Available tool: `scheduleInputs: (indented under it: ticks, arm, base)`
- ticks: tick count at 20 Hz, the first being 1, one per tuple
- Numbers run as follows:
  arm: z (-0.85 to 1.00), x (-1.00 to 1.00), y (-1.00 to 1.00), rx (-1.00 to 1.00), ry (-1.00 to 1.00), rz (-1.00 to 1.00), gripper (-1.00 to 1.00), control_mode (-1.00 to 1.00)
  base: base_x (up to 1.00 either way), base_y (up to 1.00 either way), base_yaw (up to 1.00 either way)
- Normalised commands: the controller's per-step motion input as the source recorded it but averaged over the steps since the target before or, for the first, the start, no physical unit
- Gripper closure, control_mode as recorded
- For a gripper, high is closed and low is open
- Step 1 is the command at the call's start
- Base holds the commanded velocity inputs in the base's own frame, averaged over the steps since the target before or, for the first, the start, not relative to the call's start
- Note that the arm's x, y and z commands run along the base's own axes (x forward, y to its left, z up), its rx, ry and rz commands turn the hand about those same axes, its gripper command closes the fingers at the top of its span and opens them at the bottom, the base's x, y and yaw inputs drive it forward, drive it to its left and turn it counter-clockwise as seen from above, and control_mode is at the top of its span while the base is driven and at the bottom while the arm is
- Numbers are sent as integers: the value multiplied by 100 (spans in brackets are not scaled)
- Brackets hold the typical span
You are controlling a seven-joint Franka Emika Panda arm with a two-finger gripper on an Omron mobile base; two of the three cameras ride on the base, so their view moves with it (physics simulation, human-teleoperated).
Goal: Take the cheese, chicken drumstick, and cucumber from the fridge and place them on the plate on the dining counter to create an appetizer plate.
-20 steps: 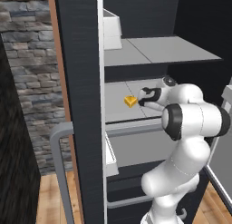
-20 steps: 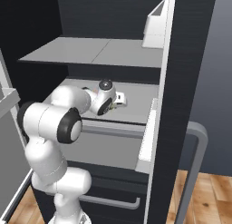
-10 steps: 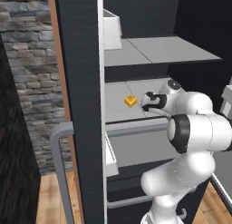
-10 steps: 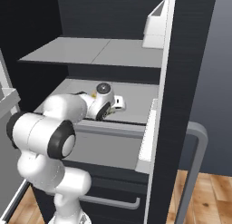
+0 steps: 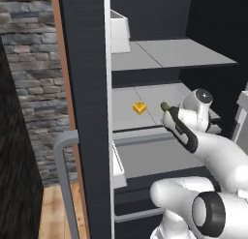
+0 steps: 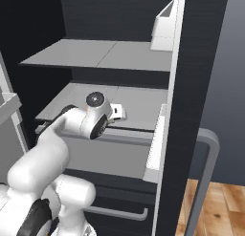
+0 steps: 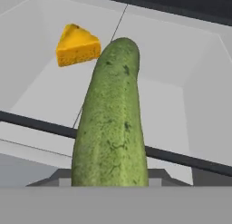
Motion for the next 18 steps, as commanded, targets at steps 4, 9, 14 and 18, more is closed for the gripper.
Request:
scheduleInputs:
  ticks: [4, 9, 14, 18]
  arm:
    - [84, -100, 0, -8, 1, 5, 100, -100]
    - [29, -100, 0, -7, 6, 2, 100, -100]
    - [30, -100, -1, -4, 8, 0, 100, -100]
    - [45, -95, -8, 0, 4, 0, 100, -100]
  base:
    - [0, 0, 0]
    - [0, 0, 0]
    - [0, 0, 0]
    - [0, 0, 0]
